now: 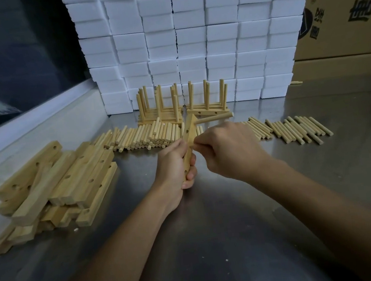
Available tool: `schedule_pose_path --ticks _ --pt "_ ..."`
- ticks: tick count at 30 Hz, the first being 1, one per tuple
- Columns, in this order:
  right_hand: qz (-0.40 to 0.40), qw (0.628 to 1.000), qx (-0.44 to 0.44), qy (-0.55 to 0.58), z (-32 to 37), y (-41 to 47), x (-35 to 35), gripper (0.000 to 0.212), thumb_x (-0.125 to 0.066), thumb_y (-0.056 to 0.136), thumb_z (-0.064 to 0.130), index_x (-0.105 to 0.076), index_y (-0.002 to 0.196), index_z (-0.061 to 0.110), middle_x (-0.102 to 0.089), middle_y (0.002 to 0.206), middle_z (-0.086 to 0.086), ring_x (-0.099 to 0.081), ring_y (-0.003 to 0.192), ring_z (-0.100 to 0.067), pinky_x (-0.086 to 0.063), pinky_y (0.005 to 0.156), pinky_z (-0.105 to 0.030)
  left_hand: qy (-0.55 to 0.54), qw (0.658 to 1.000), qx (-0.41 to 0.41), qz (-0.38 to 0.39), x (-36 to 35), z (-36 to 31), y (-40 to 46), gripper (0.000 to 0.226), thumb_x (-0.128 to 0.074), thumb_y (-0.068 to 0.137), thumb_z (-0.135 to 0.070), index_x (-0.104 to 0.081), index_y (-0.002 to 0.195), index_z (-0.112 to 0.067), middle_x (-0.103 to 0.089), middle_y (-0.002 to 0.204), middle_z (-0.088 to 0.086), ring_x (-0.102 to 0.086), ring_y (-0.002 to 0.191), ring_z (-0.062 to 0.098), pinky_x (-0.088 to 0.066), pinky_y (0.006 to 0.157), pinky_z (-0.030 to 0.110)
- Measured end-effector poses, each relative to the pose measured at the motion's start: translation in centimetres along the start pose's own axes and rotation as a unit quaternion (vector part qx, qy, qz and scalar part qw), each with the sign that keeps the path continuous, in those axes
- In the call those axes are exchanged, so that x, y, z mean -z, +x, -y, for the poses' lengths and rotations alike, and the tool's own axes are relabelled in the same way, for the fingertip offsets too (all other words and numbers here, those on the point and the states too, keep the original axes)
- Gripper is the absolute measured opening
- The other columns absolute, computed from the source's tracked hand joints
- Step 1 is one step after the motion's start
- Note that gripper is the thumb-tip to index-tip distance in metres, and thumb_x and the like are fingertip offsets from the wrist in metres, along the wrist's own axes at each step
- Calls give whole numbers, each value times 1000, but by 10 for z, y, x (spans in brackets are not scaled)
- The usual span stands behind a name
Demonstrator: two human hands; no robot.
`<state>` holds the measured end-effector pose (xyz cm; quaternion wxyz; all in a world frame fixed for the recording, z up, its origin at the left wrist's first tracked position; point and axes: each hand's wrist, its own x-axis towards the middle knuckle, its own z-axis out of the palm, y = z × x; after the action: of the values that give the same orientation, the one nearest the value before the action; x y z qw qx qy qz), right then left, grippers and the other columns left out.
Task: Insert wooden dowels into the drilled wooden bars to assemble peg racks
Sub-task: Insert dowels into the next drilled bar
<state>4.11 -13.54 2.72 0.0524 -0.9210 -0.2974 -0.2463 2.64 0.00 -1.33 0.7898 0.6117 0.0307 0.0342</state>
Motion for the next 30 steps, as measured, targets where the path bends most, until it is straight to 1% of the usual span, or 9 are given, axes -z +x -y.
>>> schedule_pose_path --ticks 4,8,11,13,16,23,24,28,30 --pt "16 986 -94 137 2 2 -9 34 -56 96 29 -67 68 12 -51 54 3 -47 51 -17 -42 53 -30 11 1000 -5 -6 0 1 0 27 -39 107 -20 -61 94 -12 -47 62 3 -32 37 10 -18 33 15" --pt "92 845 -314 423 -3 8 -3 26 -67 93 31 -77 77 13 -57 59 -1 -35 41 -7 -33 40 -22 51 999 -6 -2 -3 4 0 24 -40 107 -22 -63 104 -16 -45 62 1 -31 40 10 -19 34 16" --pt "50 985 -110 124 0 1 -6 36 -54 98 33 -64 71 11 -48 55 1 -46 49 -14 -39 49 -25 40 999 -5 -3 -2 4 2 29 -40 106 -22 -64 92 -16 -47 61 1 -32 39 10 -18 34 16" --pt "23 999 -30 -22 3 -1 -6 31 -46 98 35 -49 71 20 -41 60 3 -52 59 -24 -44 57 -30 31 999 -5 -6 -1 4 2 32 -39 106 -22 -65 89 -15 -48 60 2 -31 38 11 -18 34 15" --pt "19 993 -88 69 4 3 -12 36 -49 98 36 -60 71 15 -53 60 1 -53 56 -20 -46 57 -31 46 999 -8 -5 0 4 2 32 -39 106 -23 -66 91 -15 -47 60 1 -31 40 11 -19 34 16" --pt "149 745 -389 521 -8 6 -7 29 -58 97 25 -73 85 4 -43 46 4 -29 37 -8 -24 36 -21 122 992 -24 -5 -7 4 -1 31 -37 107 -23 -65 95 -21 -37 69 6 -27 44 11 -19 34 17" --pt "147 754 -377 517 -8 6 -7 30 -58 98 26 -73 85 4 -45 46 4 -30 36 -7 -25 36 -21 124 992 -24 -4 -8 5 0 31 -37 107 -23 -65 94 -21 -38 69 6 -27 44 11 -19 34 17" --pt "30 980 -122 157 -2 6 -15 36 -53 96 31 -70 73 10 -57 57 1 -49 48 -11 -44 49 -28 70 998 2 -3 -3 2 1 30 -39 106 -22 -65 92 -16 -46 62 3 -31 41 11 -19 34 16" --pt "-10 997 -32 63 -2 3 -14 33 -51 95 34 -66 72 15 -56 60 3 -53 55 -18 -47 55 -31 39 999 17 2 1 0 2 30 -39 106 -20 -62 89 -12 -47 61 3 -32 39 12 -19 33 14"
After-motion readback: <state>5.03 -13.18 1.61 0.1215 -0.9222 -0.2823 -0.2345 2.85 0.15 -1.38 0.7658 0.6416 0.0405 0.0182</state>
